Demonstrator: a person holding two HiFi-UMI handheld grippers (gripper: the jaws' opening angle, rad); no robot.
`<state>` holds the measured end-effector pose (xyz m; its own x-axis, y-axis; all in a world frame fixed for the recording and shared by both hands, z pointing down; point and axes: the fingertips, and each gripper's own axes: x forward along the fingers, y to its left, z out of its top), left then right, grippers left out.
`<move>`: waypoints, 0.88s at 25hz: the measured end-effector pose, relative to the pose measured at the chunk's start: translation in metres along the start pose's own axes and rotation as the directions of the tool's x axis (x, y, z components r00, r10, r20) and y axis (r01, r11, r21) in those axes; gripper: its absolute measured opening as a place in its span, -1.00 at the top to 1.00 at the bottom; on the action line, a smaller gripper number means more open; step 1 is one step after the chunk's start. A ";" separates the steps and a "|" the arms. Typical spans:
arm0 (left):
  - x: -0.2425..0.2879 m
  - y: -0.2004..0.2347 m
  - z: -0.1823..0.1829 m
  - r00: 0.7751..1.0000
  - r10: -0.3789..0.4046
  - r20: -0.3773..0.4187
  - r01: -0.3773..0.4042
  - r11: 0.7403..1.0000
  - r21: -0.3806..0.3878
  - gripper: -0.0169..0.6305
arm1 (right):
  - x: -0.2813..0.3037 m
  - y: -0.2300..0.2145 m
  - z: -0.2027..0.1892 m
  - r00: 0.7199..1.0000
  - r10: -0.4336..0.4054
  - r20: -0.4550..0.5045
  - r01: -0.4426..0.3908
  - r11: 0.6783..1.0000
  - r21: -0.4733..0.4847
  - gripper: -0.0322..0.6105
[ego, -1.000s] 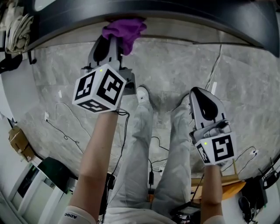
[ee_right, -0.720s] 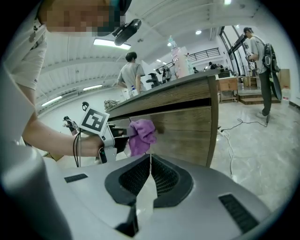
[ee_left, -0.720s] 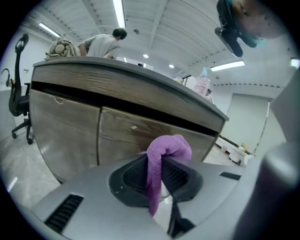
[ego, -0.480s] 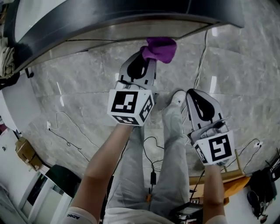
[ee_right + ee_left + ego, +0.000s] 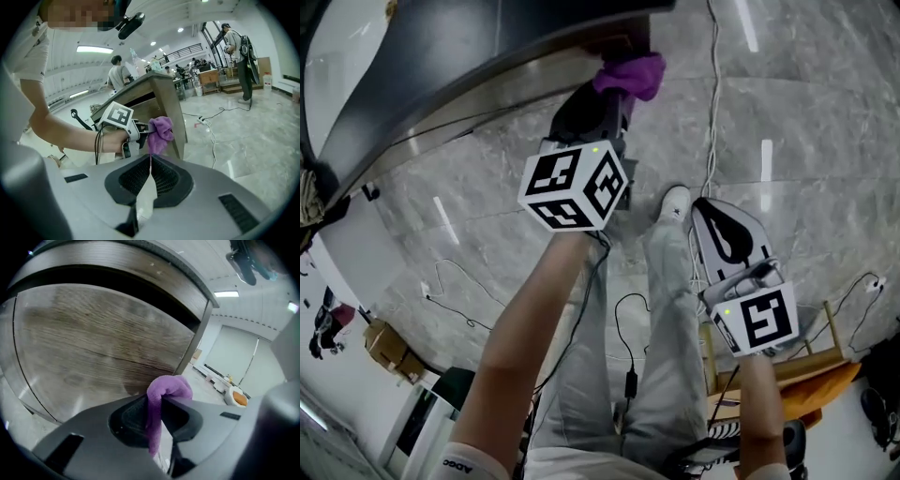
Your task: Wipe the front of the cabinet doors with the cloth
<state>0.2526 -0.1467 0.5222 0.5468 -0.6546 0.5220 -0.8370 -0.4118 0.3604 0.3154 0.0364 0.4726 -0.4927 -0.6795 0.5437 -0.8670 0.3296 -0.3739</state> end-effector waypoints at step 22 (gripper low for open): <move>-0.058 0.147 0.015 0.990 0.139 0.006 -0.138 0.988 -0.073 0.76 | 0.055 0.055 -0.001 1.000 0.010 -0.029 -0.011 0.999 -0.030 0.81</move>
<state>0.0973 -0.1789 0.5336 0.4248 -0.7095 0.5623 -0.9009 -0.2700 0.3399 0.2409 0.0178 0.4825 -0.5038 -0.6566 0.5614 -0.8632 0.3568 -0.3573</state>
